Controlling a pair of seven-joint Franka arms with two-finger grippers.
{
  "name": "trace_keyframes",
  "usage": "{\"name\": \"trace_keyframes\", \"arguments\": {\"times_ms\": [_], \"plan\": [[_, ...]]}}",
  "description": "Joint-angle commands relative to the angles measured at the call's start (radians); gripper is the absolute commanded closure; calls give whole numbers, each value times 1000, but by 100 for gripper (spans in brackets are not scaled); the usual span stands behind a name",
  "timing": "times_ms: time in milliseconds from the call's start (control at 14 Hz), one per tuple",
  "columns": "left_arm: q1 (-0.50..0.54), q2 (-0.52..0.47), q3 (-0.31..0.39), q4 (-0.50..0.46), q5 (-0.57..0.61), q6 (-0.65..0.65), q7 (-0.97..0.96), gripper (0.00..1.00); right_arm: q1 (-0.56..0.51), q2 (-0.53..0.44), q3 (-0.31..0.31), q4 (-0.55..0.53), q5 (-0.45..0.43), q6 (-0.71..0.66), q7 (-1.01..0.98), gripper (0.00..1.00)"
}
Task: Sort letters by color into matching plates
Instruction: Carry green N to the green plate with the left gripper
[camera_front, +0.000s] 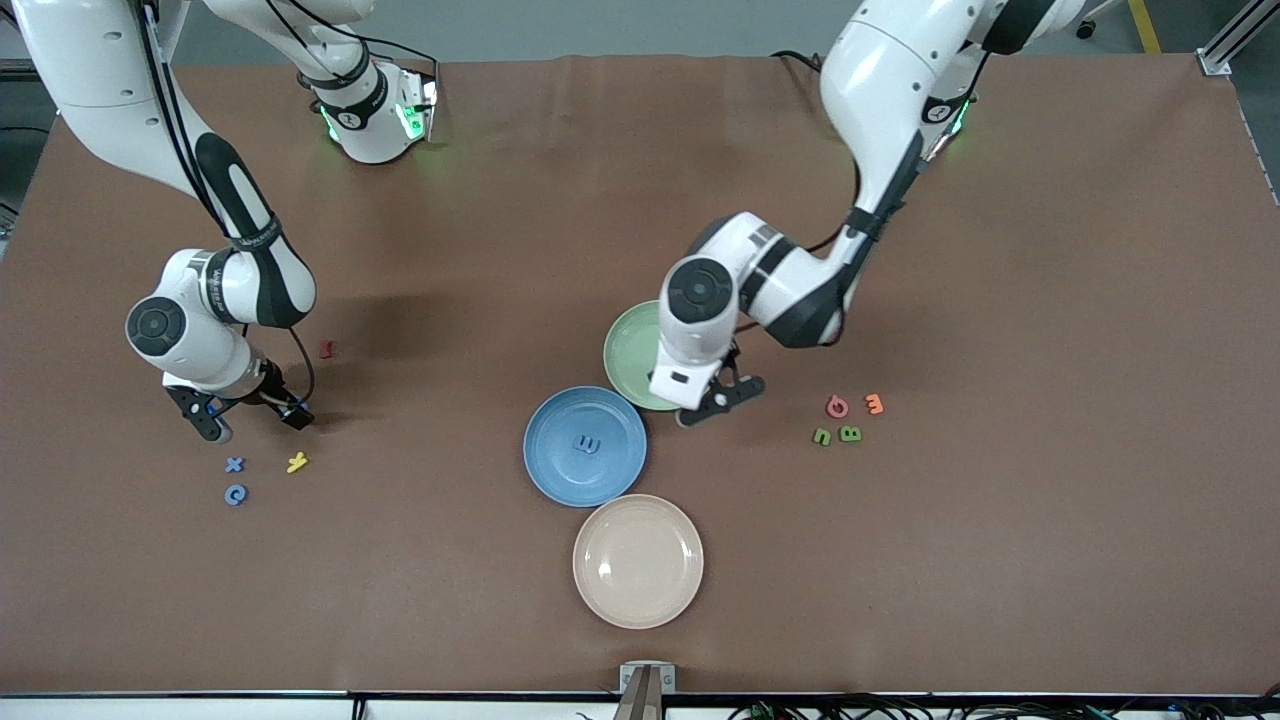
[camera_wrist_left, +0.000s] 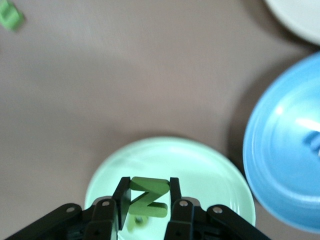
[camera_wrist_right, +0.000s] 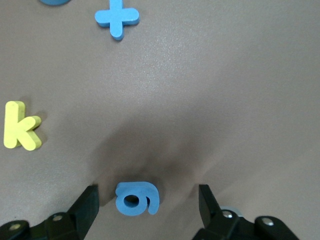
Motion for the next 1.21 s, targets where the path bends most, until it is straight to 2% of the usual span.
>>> {"name": "trace_keyframes", "arguments": {"times_ms": [0, 214, 571, 998, 1070, 1141], "plan": [[-53, 15, 10, -2, -3, -11, -59, 80, -7, 9, 4, 15, -25, -3, 3, 33], [-85, 41, 9, 1, -6, -7, -76, 78, -7, 9, 4, 15, -25, -5, 3, 40], [-104, 65, 9, 1, -50, 4, -76, 77, -5, 11, 5, 13, -19, 0, 5, 43], [-111, 67, 9, 1, -73, 5, -76, 74, -5, 11, 5, 13, -14, 1, 5, 61], [-111, 66, 9, 1, -77, 5, -76, 68, -5, 11, 5, 13, -14, 0, 6, 65], [-111, 64, 9, 1, -77, 5, -62, 39, -5, 11, 7, 13, -14, 0, 8, 69]]}}
